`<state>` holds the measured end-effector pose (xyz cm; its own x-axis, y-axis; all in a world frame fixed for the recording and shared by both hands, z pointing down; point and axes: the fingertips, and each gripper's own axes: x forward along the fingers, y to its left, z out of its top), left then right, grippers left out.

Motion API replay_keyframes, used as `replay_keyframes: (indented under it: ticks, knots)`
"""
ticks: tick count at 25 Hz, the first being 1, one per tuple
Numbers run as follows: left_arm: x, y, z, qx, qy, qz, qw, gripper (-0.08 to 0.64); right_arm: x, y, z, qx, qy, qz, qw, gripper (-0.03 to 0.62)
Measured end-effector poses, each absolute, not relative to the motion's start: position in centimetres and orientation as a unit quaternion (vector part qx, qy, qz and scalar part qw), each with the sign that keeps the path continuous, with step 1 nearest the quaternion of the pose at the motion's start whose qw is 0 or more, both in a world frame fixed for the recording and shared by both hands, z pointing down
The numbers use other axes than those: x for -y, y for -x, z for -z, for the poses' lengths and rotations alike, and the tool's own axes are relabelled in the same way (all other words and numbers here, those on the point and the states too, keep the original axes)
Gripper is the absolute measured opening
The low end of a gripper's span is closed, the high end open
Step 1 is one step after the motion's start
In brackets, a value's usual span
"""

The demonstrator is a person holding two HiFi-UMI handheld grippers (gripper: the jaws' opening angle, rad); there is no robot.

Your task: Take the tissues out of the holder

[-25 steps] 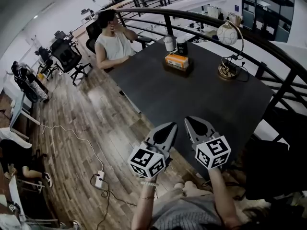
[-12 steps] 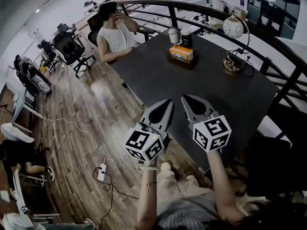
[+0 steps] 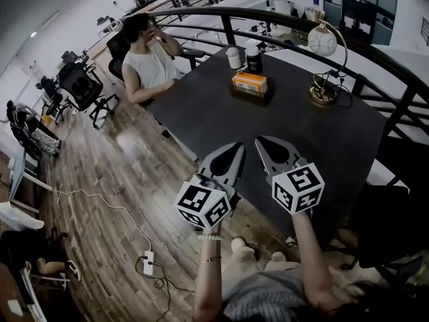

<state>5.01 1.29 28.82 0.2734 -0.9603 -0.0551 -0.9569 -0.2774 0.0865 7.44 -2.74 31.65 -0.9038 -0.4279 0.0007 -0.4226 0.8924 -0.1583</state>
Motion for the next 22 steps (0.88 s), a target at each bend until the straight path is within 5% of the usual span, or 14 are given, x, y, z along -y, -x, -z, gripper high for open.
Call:
replay_keyframes:
  ticks: [22]
  knots:
    - [0.9,4.4,-30.6,0.526,-0.847,0.054,0.043,0.008,4.4,1.5,-32.1,-0.954,0.293,0.066,0.003,0.014]
